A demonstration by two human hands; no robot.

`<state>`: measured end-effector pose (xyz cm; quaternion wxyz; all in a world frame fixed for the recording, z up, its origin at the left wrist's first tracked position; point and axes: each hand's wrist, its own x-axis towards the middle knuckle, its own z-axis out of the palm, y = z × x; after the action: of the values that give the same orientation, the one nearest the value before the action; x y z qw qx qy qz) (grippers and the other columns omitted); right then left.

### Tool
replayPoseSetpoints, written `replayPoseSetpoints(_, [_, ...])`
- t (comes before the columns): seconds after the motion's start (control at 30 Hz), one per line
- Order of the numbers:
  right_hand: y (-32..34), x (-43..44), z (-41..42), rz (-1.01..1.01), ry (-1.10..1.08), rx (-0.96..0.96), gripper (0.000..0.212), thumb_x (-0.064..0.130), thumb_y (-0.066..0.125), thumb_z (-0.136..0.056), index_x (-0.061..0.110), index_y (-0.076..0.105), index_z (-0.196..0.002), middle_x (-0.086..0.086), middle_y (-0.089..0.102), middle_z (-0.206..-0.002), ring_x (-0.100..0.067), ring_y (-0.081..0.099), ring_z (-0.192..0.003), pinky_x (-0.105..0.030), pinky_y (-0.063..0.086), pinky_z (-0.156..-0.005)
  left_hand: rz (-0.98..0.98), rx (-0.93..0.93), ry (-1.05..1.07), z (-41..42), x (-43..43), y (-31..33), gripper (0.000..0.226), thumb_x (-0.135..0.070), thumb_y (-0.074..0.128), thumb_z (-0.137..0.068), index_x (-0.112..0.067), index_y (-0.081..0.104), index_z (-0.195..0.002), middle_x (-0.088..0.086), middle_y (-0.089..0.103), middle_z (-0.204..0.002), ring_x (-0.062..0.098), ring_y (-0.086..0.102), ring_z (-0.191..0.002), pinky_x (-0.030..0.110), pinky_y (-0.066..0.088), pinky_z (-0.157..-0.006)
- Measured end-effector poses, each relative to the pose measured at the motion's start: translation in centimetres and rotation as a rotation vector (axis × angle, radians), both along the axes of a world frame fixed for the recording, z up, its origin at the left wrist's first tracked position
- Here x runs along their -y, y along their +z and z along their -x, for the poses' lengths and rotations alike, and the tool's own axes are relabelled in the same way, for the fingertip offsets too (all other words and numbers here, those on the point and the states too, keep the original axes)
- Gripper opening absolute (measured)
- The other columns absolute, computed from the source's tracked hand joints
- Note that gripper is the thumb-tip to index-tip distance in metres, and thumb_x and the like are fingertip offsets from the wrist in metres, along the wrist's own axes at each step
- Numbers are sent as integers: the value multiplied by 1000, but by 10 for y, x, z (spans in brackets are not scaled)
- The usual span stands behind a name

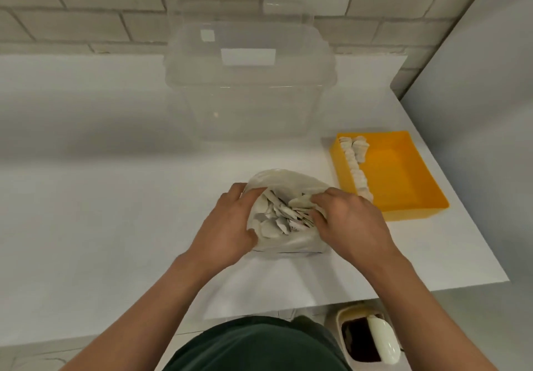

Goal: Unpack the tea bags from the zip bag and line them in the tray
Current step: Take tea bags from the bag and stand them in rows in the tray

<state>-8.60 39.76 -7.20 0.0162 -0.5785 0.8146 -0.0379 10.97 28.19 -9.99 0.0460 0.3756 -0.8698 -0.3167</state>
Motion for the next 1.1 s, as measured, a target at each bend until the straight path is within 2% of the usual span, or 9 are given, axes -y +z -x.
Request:
replayPoseSetpoints(0.13, [5, 7, -4, 32, -25, 104, 35, 23, 66, -94, 24, 67, -129, 5, 66, -124, -24, 62, -113, -35, 53, -78, -11, -4, -82, 5, 1, 2, 97, -7, 70, -84, -35, 20, -162, -8, 29, -151, 17, 37, -128, 37, 49, -100])
replayPoseSetpoints(0.27, [8, 18, -7, -91, 7, 119, 40, 33, 65, -94, 27, 62, -134, 6, 65, -132, -23, 58, -122, -38, 54, -88, -56, -4, -134, 8, 6, -1, 104, -10, 74, -83, -35, 15, -164, -8, 30, -148, 16, 39, -129, 34, 48, -101])
replayPoseSetpoints(0.43, [-2, 34, -21, -193, 27, 70, 44, 57, 65, -89, 27, 68, -120, 5, 65, -118, -22, 59, -112, -30, 44, -73, -68, -15, -115, 12, 7, -5, 104, -24, 80, -81, -40, 17, -162, -8, 33, -146, 16, 39, -127, 38, 47, -103])
replayPoseSetpoints(0.57, [-16, 41, -25, -166, -5, -52, 21, 33, 61, -93, 21, 69, -108, 0, 66, -113, -25, 58, -109, -30, 37, -68, -42, -39, -96, 12, 7, -6, 99, -32, 82, -81, -41, 24, -160, -8, 37, -143, 16, 36, -124, 38, 48, -101])
replayPoseSetpoints(0.67, [-21, 43, -23, -170, -6, -88, 16, 28, 61, -93, 20, 69, -104, -1, 68, -108, -26, 60, -106, -30, 36, -66, -31, -65, -82, 12, 7, -4, 93, -34, 81, -82, -41, 29, -158, -9, 36, -144, 14, 32, -123, 33, 46, -101])
replayPoseSetpoints(0.87, [-22, 38, -18, -73, 64, -113, 11, 23, 63, -93, 24, 73, -97, -1, 70, -92, -26, 65, -92, -30, 36, -57, 23, -225, -47, 7, -2, 7, 73, -31, 78, -87, -39, 43, -151, -12, 17, -161, 1, 6, -143, 11, 22, -104])
replayPoseSetpoints(0.97, [-8, 29, -13, 7, 50, -18, 19, 30, 58, -97, 30, 75, -105, 2, 72, -97, -24, 66, -94, -29, 40, -59, 78, -405, 46, 1, -9, 16, 54, -25, 77, -88, -37, 56, -137, -15, 28, -154, 3, 20, -144, -3, 24, -99])
replayPoseSetpoints(1.07, [11, 19, -8, 156, -10, 213, 17, 28, 66, -95, 30, 78, -106, 8, 75, -95, -16, 67, -89, -27, 49, -63, -1, -535, 66, 0, -13, 22, 48, -17, 77, -88, -35, 61, -129, -16, 48, -134, 1, 49, -128, 8, 39, -103])
replayPoseSetpoints(1.1, [16, 17, -6, 183, -50, 316, 17, 29, 70, -94, 29, 79, -108, 13, 74, -92, -10, 67, -86, -19, 49, -67, -58, -556, 72, 1, -14, 24, 49, -16, 78, -88, -34, 61, -130, -16, 51, -130, 1, 53, -124, 13, 44, -104])
